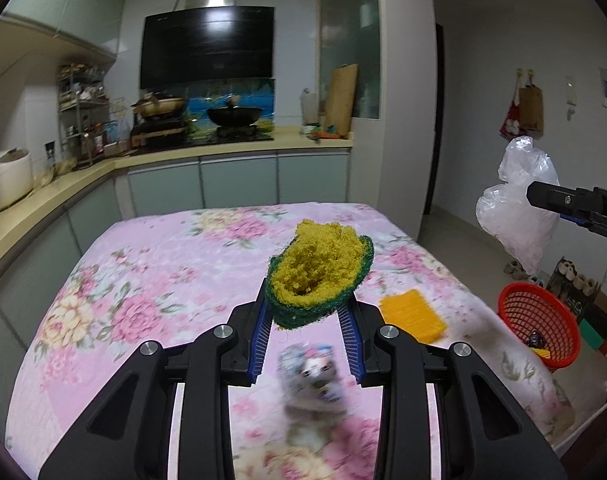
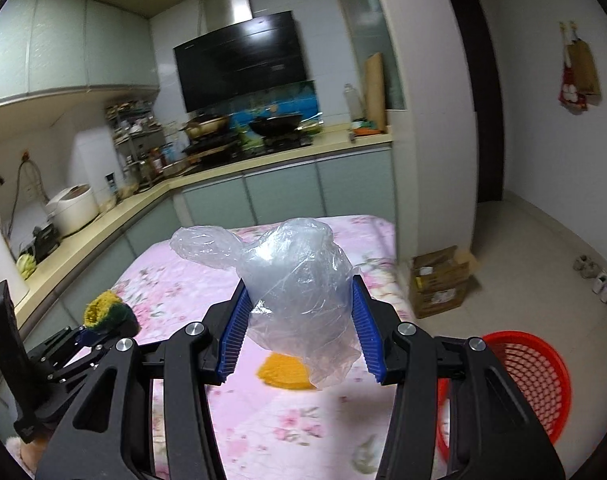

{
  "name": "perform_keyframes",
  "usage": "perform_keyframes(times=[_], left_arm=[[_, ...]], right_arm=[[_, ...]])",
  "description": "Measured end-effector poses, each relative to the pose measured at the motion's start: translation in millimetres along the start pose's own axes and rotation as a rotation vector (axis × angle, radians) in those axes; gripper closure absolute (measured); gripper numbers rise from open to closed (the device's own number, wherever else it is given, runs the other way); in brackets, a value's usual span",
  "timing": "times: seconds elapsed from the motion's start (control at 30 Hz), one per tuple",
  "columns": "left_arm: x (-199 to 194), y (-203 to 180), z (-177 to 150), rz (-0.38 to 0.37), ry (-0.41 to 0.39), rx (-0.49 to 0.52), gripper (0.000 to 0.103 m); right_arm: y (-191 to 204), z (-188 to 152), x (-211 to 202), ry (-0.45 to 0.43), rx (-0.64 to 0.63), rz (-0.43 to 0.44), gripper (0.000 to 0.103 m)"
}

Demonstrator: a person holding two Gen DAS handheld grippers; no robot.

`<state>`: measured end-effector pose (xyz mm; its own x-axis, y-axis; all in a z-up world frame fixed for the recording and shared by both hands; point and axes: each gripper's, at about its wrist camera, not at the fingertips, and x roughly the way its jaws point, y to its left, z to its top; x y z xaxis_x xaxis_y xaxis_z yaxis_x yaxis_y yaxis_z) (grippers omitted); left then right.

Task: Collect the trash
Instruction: 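Carry the scrubber and plastic bag over the red basket and open both grippers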

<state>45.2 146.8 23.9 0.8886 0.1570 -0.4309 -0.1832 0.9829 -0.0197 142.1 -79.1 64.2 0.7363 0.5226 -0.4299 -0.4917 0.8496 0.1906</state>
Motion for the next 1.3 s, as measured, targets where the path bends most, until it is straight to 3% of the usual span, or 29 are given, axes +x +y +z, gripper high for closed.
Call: perform_keyframes(times=[0.33,0.67,0.83,1.07,1.3], left_arm=[[13.8,-64.1,15.7,-0.1,-0.007,0.082,0.072],[31.3,-141.8,19.8,-0.267,0.025,0.125,0.072],[47.9,-183.8,21.5,-0.345,0.066,0.154,0.071],[73.7,-228.2,18.4,-0.42,0.141,0.192,0.071],[108.4,-266.4,2.8,-0.489,0.268,0.225,0.068]], right_arm=[[-62.6,-1.6,-27.0,-0.043,0.088,-0.153,0.055],[-115.9,-14.1,-46.1,-0.033,0.168,-0.321,0.055],[-138.2,-15.9,-52.1,-0.02,0.213,-0.38,0.055],[-174.4,-28.2,-45.2,0.064,0.33,-0.441,0.055],[-196.3,-38.1,-28.7,0.133,0.422,-0.453,0.055]])
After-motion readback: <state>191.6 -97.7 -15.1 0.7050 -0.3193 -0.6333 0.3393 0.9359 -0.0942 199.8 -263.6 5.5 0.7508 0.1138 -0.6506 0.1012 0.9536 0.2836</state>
